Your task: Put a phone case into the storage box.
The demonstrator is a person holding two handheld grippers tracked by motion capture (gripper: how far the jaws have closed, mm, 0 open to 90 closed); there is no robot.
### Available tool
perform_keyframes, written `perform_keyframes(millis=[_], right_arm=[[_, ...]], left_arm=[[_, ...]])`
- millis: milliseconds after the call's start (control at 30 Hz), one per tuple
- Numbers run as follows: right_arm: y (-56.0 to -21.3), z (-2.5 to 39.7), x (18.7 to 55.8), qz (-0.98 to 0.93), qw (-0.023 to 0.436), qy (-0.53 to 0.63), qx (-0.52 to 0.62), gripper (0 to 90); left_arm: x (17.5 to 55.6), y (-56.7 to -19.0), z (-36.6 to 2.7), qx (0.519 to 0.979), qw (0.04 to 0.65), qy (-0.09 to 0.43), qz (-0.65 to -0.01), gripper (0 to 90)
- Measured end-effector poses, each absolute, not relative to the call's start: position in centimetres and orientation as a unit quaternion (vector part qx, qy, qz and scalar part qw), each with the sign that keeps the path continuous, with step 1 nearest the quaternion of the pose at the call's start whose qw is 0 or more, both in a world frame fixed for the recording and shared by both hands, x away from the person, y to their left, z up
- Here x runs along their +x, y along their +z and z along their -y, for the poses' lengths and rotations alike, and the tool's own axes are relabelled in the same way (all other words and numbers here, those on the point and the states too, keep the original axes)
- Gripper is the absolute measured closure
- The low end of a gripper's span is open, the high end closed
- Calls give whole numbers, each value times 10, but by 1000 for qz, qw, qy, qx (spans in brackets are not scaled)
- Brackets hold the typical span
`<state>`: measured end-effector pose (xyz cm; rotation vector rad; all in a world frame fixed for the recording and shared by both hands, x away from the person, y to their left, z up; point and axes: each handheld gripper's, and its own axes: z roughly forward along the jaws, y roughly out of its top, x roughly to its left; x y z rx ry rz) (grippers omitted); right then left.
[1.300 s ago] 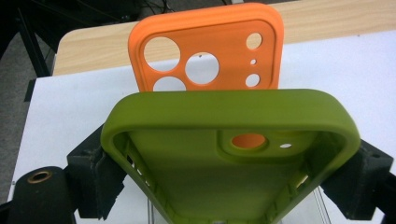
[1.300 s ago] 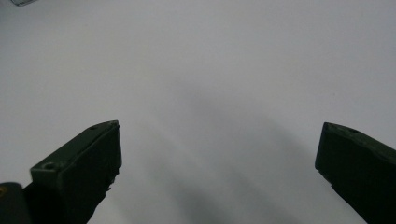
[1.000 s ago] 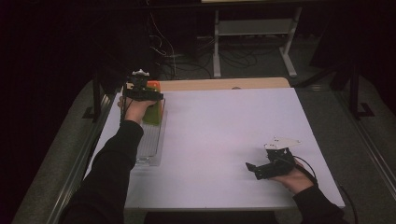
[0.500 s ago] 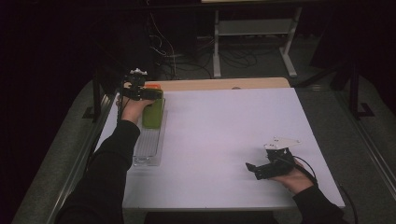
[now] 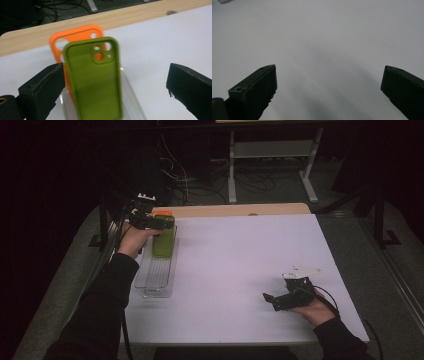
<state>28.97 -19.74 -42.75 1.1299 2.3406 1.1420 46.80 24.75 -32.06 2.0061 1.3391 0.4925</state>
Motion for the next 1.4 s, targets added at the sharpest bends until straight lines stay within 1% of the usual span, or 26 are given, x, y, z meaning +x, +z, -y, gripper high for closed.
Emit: perform_keyframes(millis=[333, 500, 700, 933, 1200, 1400], right_arm=[[-426, 197, 288, -816, 150, 396, 394, 0], [-426, 198, 287, -817, 152, 397, 390, 0], [-425, 198, 287, -814, 148, 401, 393, 0], [-425, 197, 286, -815, 146, 402, 391, 0], [-423, 195, 284, -817, 143, 404, 386, 0], [-421, 195, 284, -819, 140, 406, 380, 0]], left_arm=[[439, -313, -233, 797, 372, 153, -450, 14], [422, -313, -229, 813, 387, 144, -411, 14], [400, -314, -224, 819, 410, 132, -379, 14], [375, -328, -221, 828, 421, 122, -350, 14], [351, -348, -224, 840, 418, 118, -325, 14], [337, -362, -225, 849, 410, 125, -308, 14]])
